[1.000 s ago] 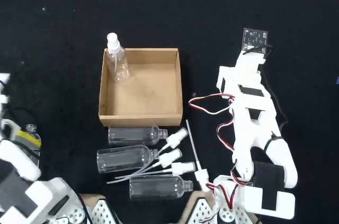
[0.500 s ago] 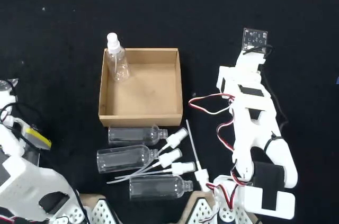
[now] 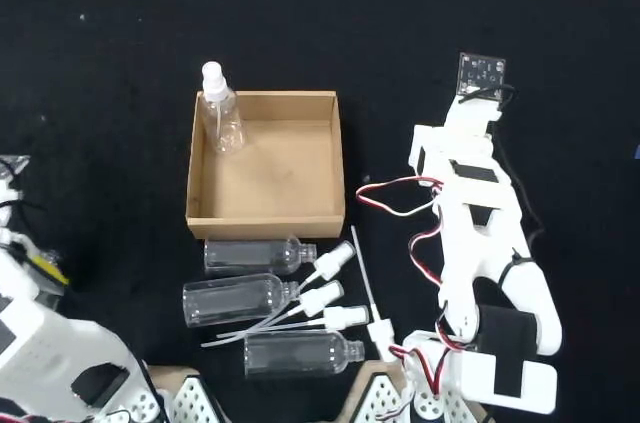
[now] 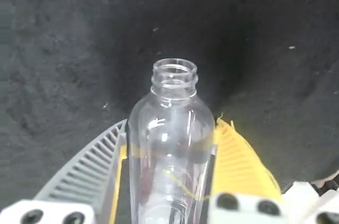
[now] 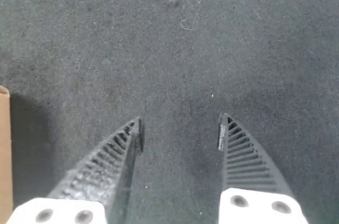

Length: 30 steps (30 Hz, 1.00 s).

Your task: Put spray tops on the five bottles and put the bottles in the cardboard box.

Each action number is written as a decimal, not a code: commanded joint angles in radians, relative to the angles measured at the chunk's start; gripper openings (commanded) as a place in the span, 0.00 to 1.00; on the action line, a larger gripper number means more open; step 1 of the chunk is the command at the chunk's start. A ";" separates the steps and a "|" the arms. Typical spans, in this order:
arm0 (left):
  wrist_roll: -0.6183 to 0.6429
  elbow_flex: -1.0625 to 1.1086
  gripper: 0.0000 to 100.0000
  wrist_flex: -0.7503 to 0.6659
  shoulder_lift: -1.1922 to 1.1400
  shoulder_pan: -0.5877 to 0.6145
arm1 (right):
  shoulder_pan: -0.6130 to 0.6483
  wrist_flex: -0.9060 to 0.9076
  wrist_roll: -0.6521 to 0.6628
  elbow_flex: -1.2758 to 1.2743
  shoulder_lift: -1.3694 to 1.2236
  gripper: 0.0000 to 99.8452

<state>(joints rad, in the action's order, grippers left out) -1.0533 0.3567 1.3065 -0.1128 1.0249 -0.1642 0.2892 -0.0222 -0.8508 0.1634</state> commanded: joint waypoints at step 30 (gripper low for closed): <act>-0.175 -0.005 0.33 -0.284 -0.005 0.137 | 0.020 -0.025 0.000 0.007 -0.001 0.21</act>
<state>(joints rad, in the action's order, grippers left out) -1.2221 0.3000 1.1208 -0.1281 1.1431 -0.1642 0.2892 -0.0222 -0.8508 0.1634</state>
